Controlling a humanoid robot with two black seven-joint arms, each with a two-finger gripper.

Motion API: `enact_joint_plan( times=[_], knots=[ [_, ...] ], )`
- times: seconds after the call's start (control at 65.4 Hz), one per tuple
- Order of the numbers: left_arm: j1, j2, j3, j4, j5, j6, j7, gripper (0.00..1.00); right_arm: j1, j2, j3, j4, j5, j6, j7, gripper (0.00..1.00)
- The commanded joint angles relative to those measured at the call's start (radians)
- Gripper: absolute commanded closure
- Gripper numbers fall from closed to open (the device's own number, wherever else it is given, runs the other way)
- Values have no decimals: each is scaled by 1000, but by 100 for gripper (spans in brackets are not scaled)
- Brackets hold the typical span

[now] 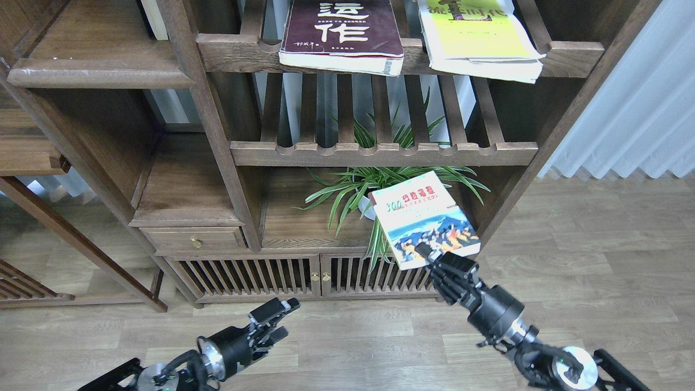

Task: Organize books on shelf
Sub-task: 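Pull the blue book out and down toward the left gripper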

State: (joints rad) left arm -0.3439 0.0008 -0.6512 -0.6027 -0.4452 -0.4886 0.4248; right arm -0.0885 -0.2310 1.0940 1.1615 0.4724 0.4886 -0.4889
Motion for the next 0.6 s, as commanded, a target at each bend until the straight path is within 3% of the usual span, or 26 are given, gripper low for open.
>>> enact_joint_plan(
  times=[0.0,0.275,0.581],
  knots=[
    [-10,-1,-2,-20,-1,0,-9,0,0,33,-34,-2,-3,0,0,95],
    [-12,-1,-33,-108,-3,0,-98,0,16,136,-63,-32,-41,0,0,95],
    [2,-1,-36,-115,-3,0,-96,0,27,197,-68,-98,-81,0,0,95]
  ],
)
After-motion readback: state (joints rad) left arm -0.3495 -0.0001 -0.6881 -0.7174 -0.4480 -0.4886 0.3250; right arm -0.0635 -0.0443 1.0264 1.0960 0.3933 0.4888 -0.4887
